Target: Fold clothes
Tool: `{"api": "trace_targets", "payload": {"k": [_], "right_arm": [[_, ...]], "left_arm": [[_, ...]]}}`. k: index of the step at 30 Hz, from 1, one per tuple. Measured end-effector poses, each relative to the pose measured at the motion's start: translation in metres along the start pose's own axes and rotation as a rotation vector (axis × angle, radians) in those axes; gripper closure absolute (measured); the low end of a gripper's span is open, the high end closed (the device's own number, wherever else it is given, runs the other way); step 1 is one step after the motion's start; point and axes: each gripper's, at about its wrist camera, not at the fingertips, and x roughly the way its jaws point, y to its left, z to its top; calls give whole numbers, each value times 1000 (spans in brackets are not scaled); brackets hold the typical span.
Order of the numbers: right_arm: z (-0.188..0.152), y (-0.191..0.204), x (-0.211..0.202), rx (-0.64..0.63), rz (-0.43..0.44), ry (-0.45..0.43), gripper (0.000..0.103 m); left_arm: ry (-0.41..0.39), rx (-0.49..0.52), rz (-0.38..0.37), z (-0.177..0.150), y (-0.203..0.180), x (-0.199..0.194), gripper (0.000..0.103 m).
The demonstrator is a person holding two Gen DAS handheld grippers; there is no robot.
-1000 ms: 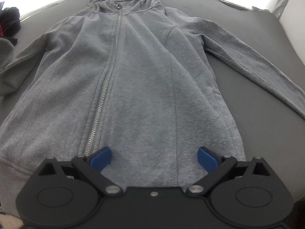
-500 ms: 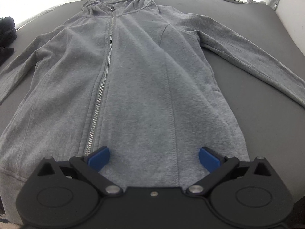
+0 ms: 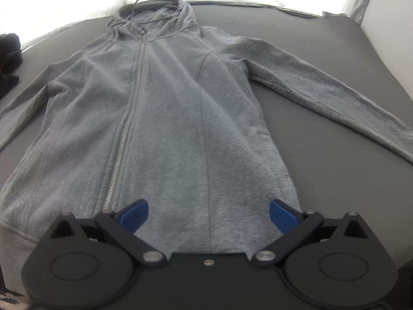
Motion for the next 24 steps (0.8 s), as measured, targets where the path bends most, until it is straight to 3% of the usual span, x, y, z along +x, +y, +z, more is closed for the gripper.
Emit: {"api": "trace_targets", "payload": {"k": [4,6,9,11,13,14,15,16,17,21,24], "right_arm": [[-4,-26,-6,73,-40,-6,6],[-11,-42,-9,113,-27,4,8],[-24,-59,-9,162,-53,30,8],[-33,-70,-3,197,-23,62,11],[-39,-77,-1,214,36,60,25],[-40,-77,-2,195,49,52,31],[-40,-77,-4,182,54,47,51],[-38,-81,-8,203,60,54,77],[-36,-85,-12,225,66,62,88],[-28,-100,-39,255,163,31,88],[-29,-97,-23,181,147,104,87]], "left_arm": [[91,116,-169,-10,-37,16,45],[147,79,-268,-15,-41,25,41],[259,26,-360,-25,-46,42,38],[301,7,-341,-37,-52,51,41],[298,7,-310,-46,-58,52,51],[297,4,-309,-48,-61,50,75],[300,-18,-319,-49,-63,47,92],[302,-36,-327,-50,-65,44,93],[292,-18,-310,-50,-71,38,96],[290,51,-310,-45,-90,6,96],[377,58,-198,-53,-89,27,93]]}}
